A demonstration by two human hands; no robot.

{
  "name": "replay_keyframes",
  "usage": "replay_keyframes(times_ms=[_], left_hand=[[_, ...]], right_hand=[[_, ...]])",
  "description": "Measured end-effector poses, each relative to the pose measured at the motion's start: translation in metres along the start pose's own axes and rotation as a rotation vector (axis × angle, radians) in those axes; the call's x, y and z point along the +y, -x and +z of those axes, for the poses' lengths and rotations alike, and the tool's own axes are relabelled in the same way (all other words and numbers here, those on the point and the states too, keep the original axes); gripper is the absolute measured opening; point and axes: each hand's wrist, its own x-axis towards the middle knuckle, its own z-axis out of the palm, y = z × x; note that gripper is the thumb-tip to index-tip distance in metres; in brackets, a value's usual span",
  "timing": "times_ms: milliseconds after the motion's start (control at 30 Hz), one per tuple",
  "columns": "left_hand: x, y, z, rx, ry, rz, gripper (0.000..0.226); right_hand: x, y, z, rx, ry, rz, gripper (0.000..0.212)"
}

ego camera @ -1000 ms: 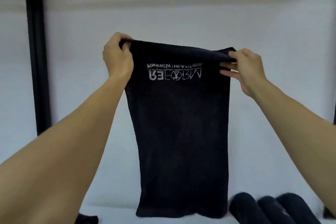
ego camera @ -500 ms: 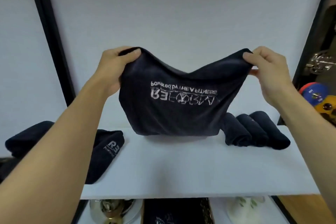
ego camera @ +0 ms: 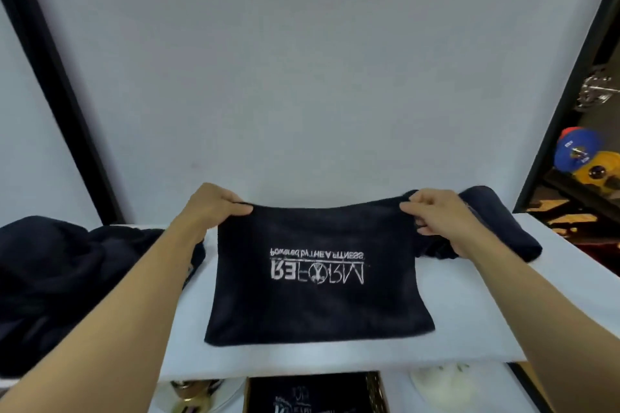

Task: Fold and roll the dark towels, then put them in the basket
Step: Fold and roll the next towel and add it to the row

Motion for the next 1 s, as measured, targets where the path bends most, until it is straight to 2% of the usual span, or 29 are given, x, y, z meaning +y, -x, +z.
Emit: replay_keyframes(times_ms=[100, 233, 333, 400, 433, 500, 567, 600, 667, 767, 833, 867, 933, 1000], left_hand=[[-0.009, -0.047, 0.021, 0.108, -0.069, -0.044, 0.015], [-0.012, -0.11, 0.046, 0.19, 0.041, -0.112, 0.009], [-0.021, -0.14, 0.065, 0.22, 0.155, -0.188, 0.015], [-0.033, -0.153, 0.079, 0.242, 0.241, -0.195, 0.013], [-0.04, -0.155, 0.086, 0.244, 0.243, -0.172, 0.016], [-0.057, -0.153, 0.098, 0.194, 0.009, -0.061, 0.026], [-0.07, -0.132, 0.103, 0.068, -0.227, 0.064, 0.055], [-0.074, -0.117, 0.103, 0.011, -0.262, 0.121, 0.068], [-0.08, -0.084, 0.1, -0.083, -0.329, 0.221, 0.077], [-0.088, -0.034, 0.083, -0.254, -0.454, 0.243, 0.073], [-0.097, -0.007, 0.067, -0.382, -0.544, 0.213, 0.076], [-0.103, 0.003, 0.06, -0.394, -0.585, 0.234, 0.074], [-0.116, 0.014, 0.048, -0.292, -0.625, 0.319, 0.052], [-0.124, 0.022, 0.043, -0.159, -0.666, 0.372, 0.028]], right_hand=[[0.013, -0.052, 0.009, 0.064, 0.121, -0.029, 0.02], [0.024, -0.119, 0.033, 0.053, -0.064, 0.058, 0.013], [0.034, -0.154, 0.057, 0.031, -0.096, 0.082, 0.011], [0.051, -0.168, 0.076, 0.008, 0.007, 0.088, 0.009], [0.061, -0.169, 0.084, -0.011, 0.109, 0.07, 0.019], [0.081, -0.159, 0.098, -0.075, 0.273, -0.006, 0.043], [0.094, -0.14, 0.107, -0.151, 0.351, -0.102, 0.056], [0.098, -0.128, 0.11, -0.162, 0.39, -0.164, 0.057], [0.101, -0.103, 0.112, -0.154, 0.425, -0.282, 0.05], [0.098, -0.062, 0.104, -0.251, 0.463, -0.372, 0.032], [0.098, -0.035, 0.086, -0.417, 0.499, -0.334, 0.04], [0.098, -0.023, 0.075, -0.475, 0.54, -0.31, 0.048], [0.095, -0.004, 0.06, -0.464, 0.688, -0.306, 0.053], [0.088, 0.008, 0.057, -0.356, 0.868, -0.335, 0.034]])
